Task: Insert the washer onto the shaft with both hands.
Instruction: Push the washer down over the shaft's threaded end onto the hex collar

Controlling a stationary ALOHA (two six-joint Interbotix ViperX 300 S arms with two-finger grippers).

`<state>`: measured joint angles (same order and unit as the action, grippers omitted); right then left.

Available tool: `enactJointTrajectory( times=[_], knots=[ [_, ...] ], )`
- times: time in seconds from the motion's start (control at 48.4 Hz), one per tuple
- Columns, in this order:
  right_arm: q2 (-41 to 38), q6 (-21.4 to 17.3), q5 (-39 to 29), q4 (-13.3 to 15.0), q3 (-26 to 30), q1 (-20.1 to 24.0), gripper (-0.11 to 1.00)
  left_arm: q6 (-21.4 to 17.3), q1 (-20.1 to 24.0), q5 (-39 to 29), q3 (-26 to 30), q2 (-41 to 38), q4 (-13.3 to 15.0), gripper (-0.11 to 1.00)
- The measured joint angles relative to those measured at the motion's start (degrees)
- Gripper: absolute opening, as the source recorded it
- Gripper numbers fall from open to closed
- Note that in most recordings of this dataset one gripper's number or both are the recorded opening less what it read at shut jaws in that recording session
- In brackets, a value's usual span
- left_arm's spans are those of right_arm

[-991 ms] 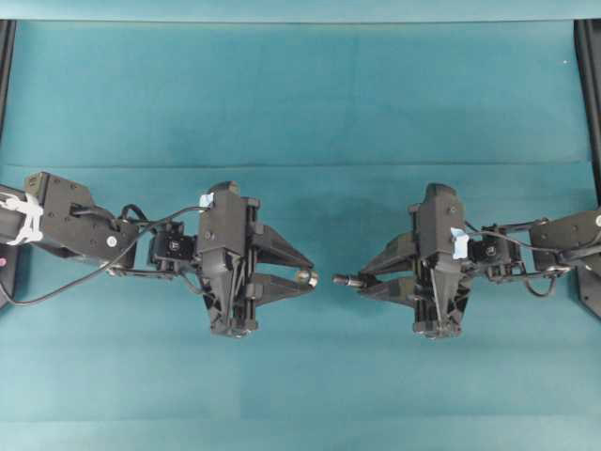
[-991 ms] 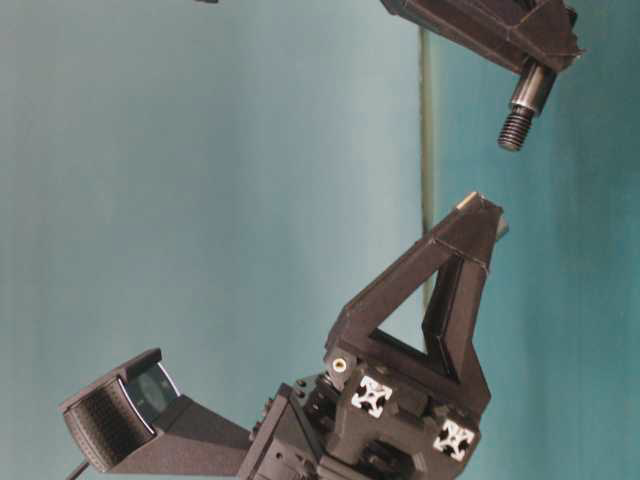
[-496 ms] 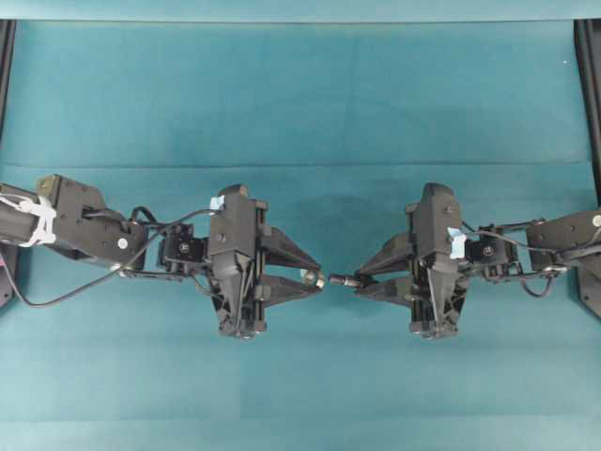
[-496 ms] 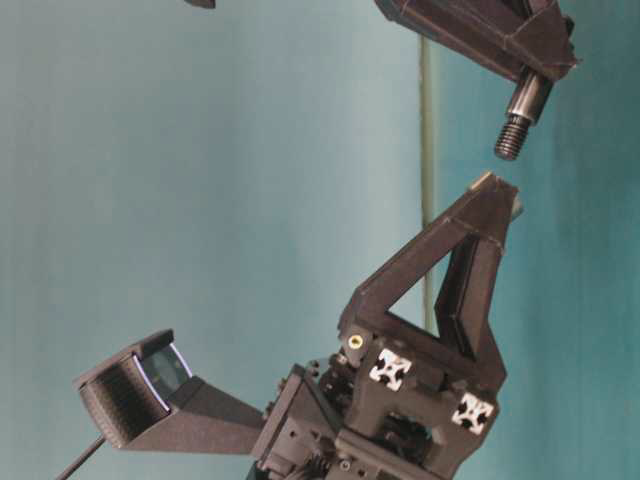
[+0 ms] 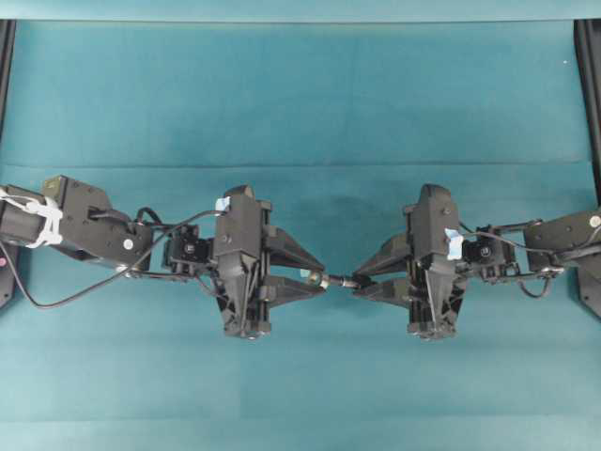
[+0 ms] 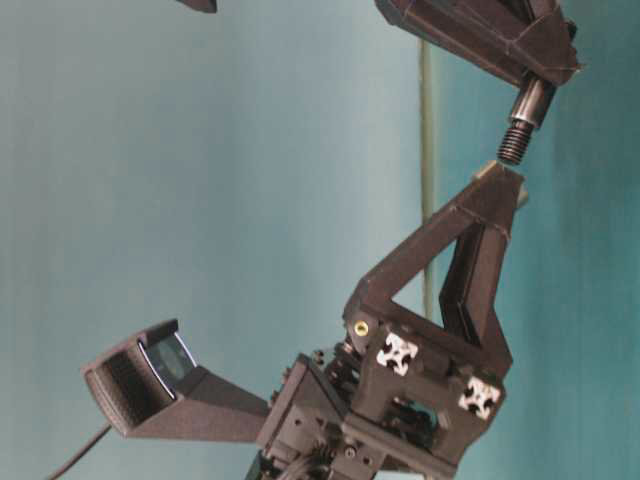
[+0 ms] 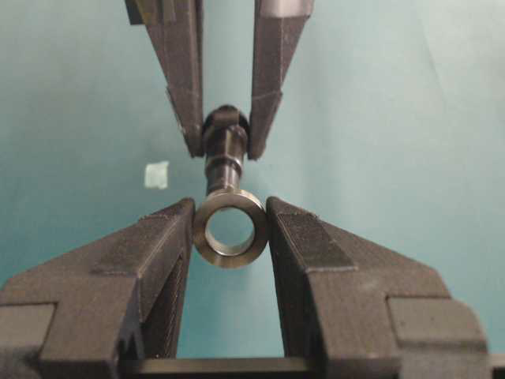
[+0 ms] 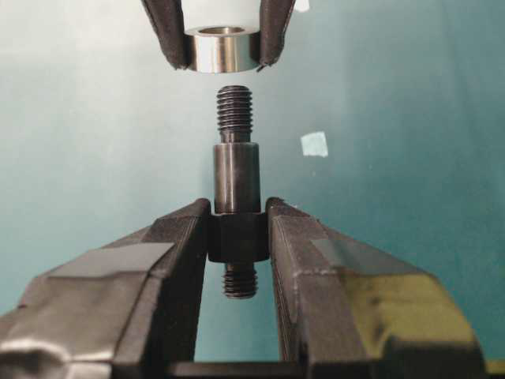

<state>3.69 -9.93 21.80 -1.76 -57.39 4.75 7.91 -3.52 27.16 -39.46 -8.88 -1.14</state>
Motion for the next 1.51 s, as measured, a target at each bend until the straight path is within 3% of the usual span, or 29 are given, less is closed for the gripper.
enactJointTrajectory(
  times=[1.507],
  knots=[
    [-1.49, 0.0, 1.32, 0.0, 1.93, 0.44, 0.0, -0.18, -0.26, -0.26, 5.71, -5.36, 0.0, 0.37]
  ],
)
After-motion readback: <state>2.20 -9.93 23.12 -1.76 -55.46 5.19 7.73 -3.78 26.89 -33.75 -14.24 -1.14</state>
